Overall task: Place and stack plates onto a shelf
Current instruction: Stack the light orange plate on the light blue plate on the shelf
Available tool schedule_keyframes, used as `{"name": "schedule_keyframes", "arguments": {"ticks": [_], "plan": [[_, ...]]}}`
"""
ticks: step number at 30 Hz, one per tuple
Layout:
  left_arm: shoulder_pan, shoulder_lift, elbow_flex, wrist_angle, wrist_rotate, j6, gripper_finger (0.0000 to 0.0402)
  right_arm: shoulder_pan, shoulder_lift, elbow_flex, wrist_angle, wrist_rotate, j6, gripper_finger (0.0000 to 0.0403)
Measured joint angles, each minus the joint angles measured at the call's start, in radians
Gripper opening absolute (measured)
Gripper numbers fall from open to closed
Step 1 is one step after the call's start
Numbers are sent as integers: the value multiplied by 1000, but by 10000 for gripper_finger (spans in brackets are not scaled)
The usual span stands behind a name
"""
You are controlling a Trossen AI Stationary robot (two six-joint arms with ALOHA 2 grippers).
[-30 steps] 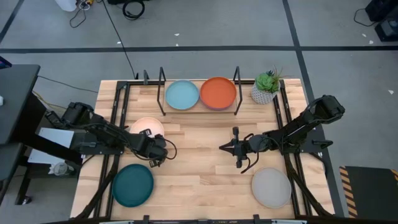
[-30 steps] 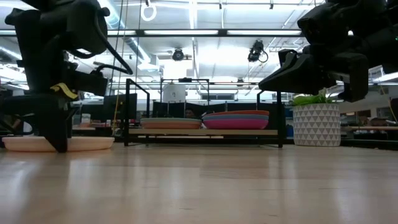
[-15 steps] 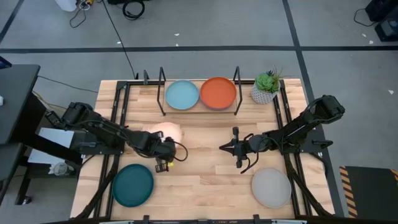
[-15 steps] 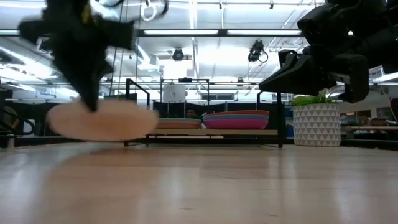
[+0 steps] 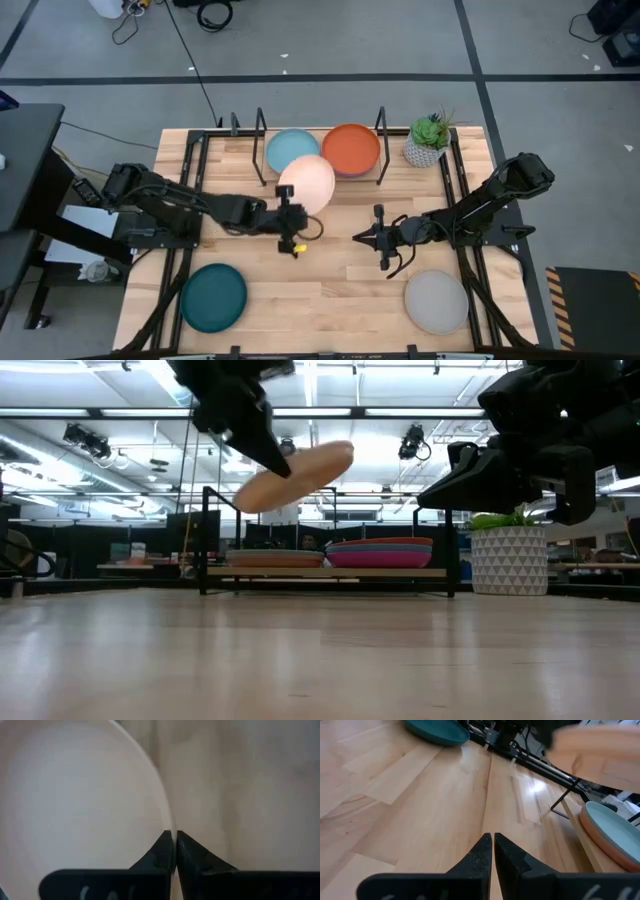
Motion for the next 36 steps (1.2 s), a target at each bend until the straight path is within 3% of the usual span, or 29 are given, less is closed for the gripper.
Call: {"name": "schedule_keyframes", "arguments": {"ticks": [8, 16, 22, 31, 36], "plan": [[224, 96, 0, 65, 0, 99, 17, 0, 0, 0, -24, -19, 28, 26], [413, 125, -1, 37, 74, 59, 18, 0, 1, -25, -14, -18, 31, 26], [448, 127, -1, 44, 163, 50, 27, 0, 1, -30, -1, -1, 31, 26], [444, 128, -1, 62, 133, 24, 104, 0, 1, -30, 5, 0, 31, 26], [430, 127, 4, 56, 118, 0, 122, 0, 1, -30, 5, 0, 31, 26]]}}
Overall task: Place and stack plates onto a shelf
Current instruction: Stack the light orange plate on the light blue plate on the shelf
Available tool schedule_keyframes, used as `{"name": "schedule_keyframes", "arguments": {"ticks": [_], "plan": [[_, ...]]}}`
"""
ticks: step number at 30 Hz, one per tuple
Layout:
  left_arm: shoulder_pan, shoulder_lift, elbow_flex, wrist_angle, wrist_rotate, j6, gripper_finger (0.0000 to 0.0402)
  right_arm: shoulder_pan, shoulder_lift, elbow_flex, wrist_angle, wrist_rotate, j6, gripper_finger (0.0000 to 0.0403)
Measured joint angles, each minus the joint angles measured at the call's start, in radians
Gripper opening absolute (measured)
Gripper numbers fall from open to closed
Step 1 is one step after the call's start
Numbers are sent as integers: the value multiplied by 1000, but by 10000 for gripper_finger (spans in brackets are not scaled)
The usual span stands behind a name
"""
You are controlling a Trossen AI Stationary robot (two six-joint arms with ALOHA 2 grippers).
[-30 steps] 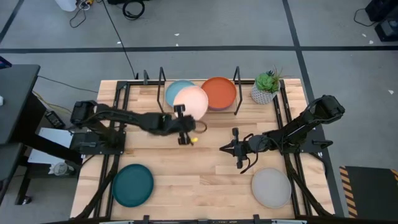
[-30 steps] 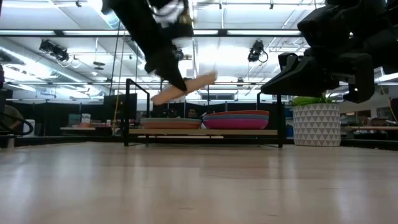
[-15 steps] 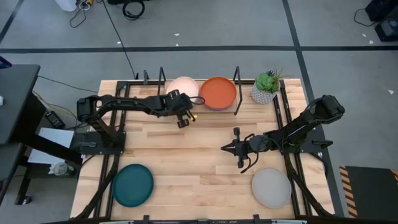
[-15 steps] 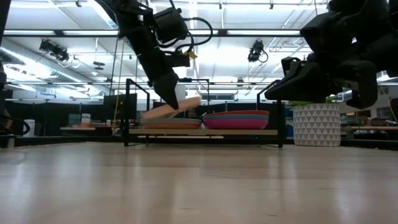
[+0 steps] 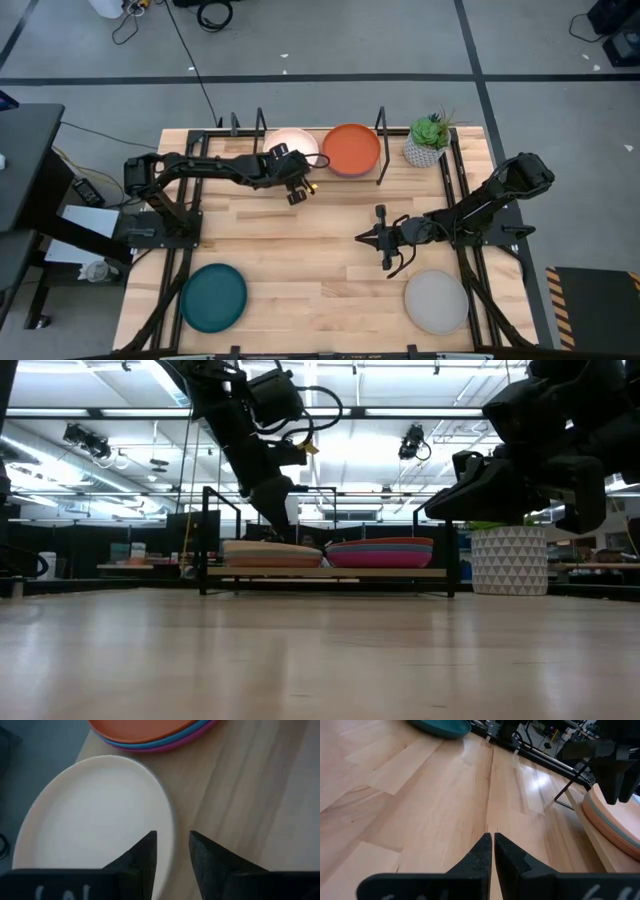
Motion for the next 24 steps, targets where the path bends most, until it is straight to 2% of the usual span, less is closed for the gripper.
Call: {"name": "schedule_keyframes", "arguments": {"ticks": [5, 12, 18, 24], "plan": [[-45, -2, 59, -70, -9, -28, 122, 0, 0, 0, -1, 0, 0, 26], [-87, -1, 89, -180, -205, -100, 123, 0, 0, 0, -1, -2, 0, 26], [-80, 44, 88, -297, -273, -210, 123, 0, 0, 0, 0, -17, 0, 26], [-80, 102, 88, -309, -347, -171, 123, 0, 0, 0, 5, -18, -2, 26]]}}
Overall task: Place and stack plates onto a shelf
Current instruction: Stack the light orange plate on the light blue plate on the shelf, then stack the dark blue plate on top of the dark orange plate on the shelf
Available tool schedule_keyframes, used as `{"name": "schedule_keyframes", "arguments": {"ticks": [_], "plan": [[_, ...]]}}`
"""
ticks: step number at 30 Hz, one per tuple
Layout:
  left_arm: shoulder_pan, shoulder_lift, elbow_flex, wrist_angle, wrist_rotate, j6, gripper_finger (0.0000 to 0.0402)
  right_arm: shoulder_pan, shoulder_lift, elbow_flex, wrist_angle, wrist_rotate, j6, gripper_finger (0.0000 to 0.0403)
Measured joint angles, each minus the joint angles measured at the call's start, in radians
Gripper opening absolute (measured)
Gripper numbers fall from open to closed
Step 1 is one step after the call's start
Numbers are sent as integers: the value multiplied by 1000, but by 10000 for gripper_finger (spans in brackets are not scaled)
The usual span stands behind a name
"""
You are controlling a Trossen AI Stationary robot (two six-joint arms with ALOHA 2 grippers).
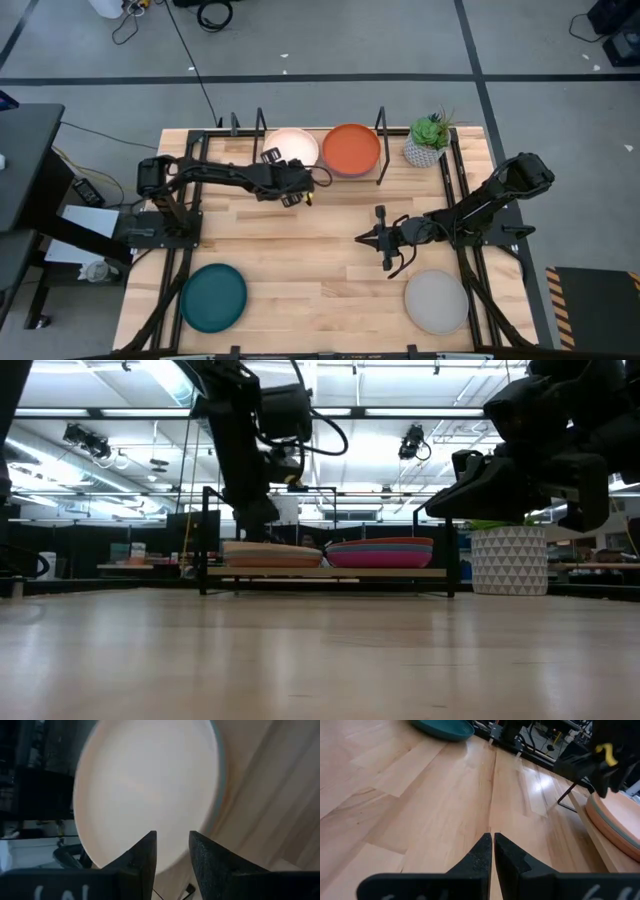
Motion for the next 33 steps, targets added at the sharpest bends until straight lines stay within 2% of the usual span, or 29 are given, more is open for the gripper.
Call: {"name": "schedule_keyframes", "arguments": {"ticks": [5, 7, 11, 14, 16, 19, 21, 23, 26, 33], "plan": [[6, 33, 0, 1, -8, 18, 123, 0, 0, 0, -1, 0, -2, 26], [4, 31, 0, 3, -45, 21, 123, 0, 0, 0, -1, 0, -2, 26], [-18, -8, 0, 5, -139, 43, 123, 0, 0, 0, -4, 0, -2, 26], [-39, -53, 0, 8, -144, 47, 123, 0, 0, 0, -5, 0, -2, 26], [-58, -90, 0, 8, -62, 47, 123, 0, 0, 0, -5, 0, -2, 26], [-89, -143, 2, 14, 240, -1, 123, 0, 0, 0, -6, 0, -2, 26], [-113, -156, 2, 16, 479, -148, 123, 0, 0, 0, -6, 0, -4, 26], [-149, -160, 2, 14, 640, -363, 123, 0, 0, 0, -5, 0, -13, 26], [-242, -140, 2, -18, 702, -616, 123, 0, 0, 0, -4, 0, -55, 26], [-476, -82, 1, -134, 790, -1074, 123, -14, 0, 0, 13, 0, -175, 26]]}}
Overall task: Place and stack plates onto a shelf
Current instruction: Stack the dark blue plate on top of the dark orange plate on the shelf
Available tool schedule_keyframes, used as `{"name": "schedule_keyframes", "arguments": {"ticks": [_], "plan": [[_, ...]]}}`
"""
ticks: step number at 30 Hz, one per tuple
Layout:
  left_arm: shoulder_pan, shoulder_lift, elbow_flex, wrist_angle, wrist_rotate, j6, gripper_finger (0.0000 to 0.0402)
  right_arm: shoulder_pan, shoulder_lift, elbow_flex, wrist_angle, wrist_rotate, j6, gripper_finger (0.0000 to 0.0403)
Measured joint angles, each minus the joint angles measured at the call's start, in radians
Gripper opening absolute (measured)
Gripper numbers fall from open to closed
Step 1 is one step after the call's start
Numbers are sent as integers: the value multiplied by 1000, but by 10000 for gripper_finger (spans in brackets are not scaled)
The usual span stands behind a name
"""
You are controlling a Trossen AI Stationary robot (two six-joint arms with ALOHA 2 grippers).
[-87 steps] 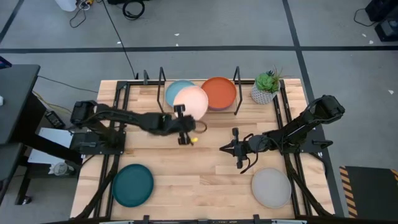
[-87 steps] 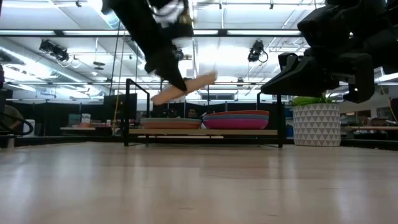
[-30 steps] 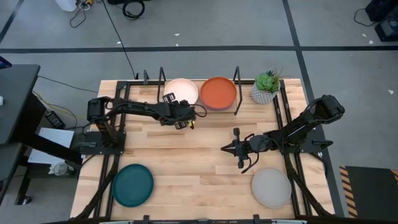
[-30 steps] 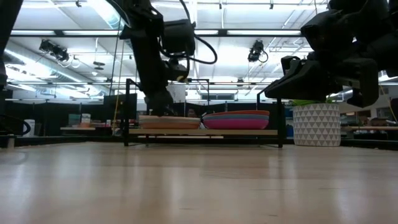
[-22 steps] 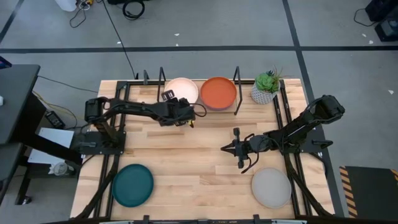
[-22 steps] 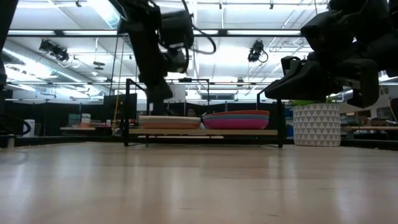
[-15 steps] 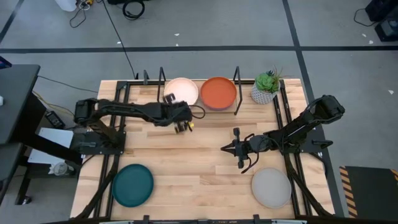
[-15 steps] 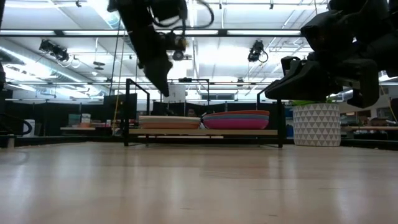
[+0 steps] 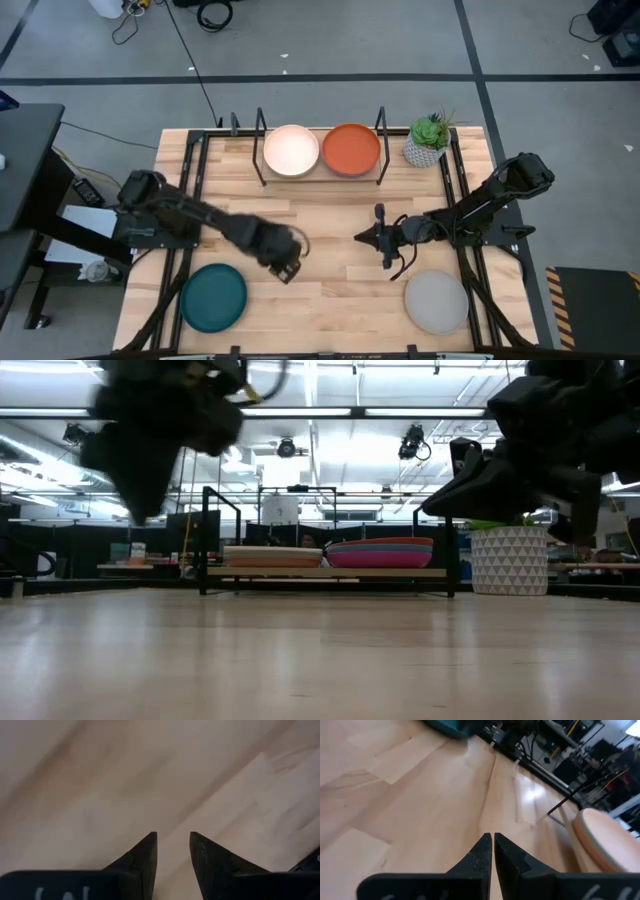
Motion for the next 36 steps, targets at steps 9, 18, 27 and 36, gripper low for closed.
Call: {"name": "schedule_keyframes", "arguments": {"ticks": [9, 18, 27, 36], "plan": [[-206, 3, 0, -50, 24, -513, 104, -74, 0, 0, 75, -194, -126, 26], [-316, 3, 0, -112, 34, -812, 85, -145, 0, 0, 91, -386, -150, 27], [-320, 100, 0, -114, 90, -855, 106, -171, 0, 0, 50, -420, -143, 25], [-304, 134, 0, -117, 130, -851, 161, -171, 0, 0, 21, -421, -135, 25]]}}
